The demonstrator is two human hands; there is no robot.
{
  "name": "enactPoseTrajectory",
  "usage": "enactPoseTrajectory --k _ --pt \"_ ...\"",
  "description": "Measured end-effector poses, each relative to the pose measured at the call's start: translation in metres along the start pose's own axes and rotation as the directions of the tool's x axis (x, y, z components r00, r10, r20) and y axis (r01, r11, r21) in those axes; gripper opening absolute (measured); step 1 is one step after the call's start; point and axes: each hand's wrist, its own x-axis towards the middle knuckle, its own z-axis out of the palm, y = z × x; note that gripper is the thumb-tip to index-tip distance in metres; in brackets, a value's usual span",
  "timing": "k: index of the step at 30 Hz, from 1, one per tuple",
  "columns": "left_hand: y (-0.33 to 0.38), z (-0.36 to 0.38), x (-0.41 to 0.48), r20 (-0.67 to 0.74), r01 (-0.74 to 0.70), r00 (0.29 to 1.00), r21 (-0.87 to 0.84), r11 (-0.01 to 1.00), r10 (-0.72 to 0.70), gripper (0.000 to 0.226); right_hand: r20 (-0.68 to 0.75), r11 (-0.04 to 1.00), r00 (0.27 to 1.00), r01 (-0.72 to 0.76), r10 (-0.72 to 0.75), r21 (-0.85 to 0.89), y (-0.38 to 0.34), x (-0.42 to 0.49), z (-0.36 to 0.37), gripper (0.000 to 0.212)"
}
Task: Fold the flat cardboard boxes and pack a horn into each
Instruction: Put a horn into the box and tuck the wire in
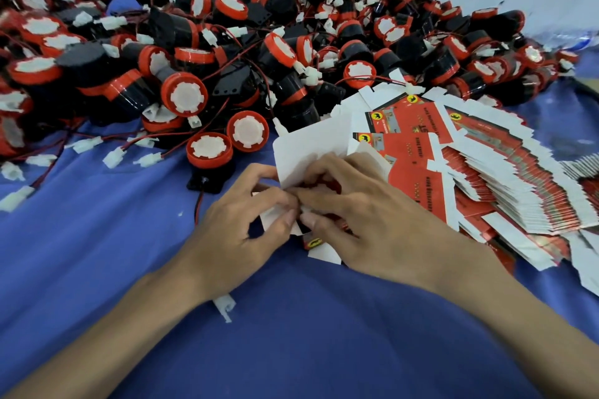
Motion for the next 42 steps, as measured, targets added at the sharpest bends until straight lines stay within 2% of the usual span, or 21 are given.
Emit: enactPoseTrajectory --k 3,6,9,11,13,16,19,21,23,28,33,36,39,41,42 --pt "-0.001 -0.003 -0.003 0.080 0.024 0.997 -0.017 1.000 -0.022 0.018 -0.006 1.000 1.000 0.001 -0.001 -0.019 0.002 -0.001 0.002 0.028" --pt "-0.001 -0.003 -0.005 0.154 0.018 0.988 -0.032 0.999 -0.013 0.034 -0.116 1.000 0.993 0.012 -0.011 0.002 0.002 -0.003 0.017 0.029" --pt "0.001 -0.001 -0.004 0.132 -0.029 0.990 -0.089 0.996 0.040 0.038 -0.316 0.989 0.947 -0.016 0.062 0.145 -0.002 -0.004 0.033 0.029" --pt "0.002 -0.001 -0.003 0.118 -0.028 0.992 -0.107 0.994 0.041 0.034 -0.381 0.965 0.915 -0.027 0.129 0.262 -0.005 -0.004 0.036 0.026" --pt "0.003 -0.002 -0.003 0.102 -0.011 0.995 -0.115 0.993 0.022 0.036 -0.423 0.960 0.900 0.019 0.106 0.281 -0.006 -0.003 0.037 0.019" --pt "0.004 -0.001 -0.004 0.071 0.055 0.996 -0.061 0.997 -0.051 0.046 -0.419 0.959 0.906 0.060 0.065 0.278 -0.003 -0.002 0.035 0.020" --pt "0.006 0.001 -0.004 0.048 0.139 0.989 -0.017 0.990 -0.138 0.053 -0.364 0.956 0.928 0.032 0.080 0.291 -0.003 -0.005 0.033 0.027" --pt "0.008 0.003 -0.003 0.029 0.160 0.987 -0.010 0.987 -0.159 0.052 -0.347 0.973 0.936 0.028 0.054 0.228 -0.005 -0.005 0.035 0.035" --pt "0.009 0.006 -0.002 0.012 0.160 0.987 -0.011 0.987 -0.160 0.051 -0.327 0.986 0.944 0.016 0.039 0.165 -0.007 -0.005 0.038 0.042" --pt "0.009 0.006 -0.001 0.027 0.135 0.991 -0.037 0.990 -0.134 0.054 -0.256 0.965 0.963 -0.018 0.087 0.263 -0.005 -0.006 0.035 0.041" --pt "0.007 0.006 -0.001 0.040 0.068 0.997 -0.067 0.995 -0.065 0.063 -0.156 0.993 0.987 0.045 -0.027 0.109 -0.006 -0.014 0.034 0.047" --pt "0.005 0.006 -0.002 0.046 0.064 0.997 -0.098 0.993 -0.059 0.072 -0.198 0.998 0.980 0.010 0.003 0.062 -0.011 -0.012 0.039 0.046" --pt "0.005 0.006 -0.001 0.054 0.021 0.998 -0.076 0.997 -0.016 0.078 -0.321 0.959 0.935 -0.059 0.150 0.276 -0.018 -0.007 0.044 0.050" --pt "0.004 0.005 -0.001 0.067 0.022 0.998 -0.076 0.997 -0.017 0.080 -0.430 0.913 0.866 -0.069 0.254 0.401 -0.020 -0.006 0.048 0.047" --pt "0.004 0.005 -0.001 0.069 0.029 0.997 -0.074 0.997 -0.024 0.081 -0.477 0.910 0.835 -0.067 0.275 0.408 -0.021 -0.005 0.050 0.042"
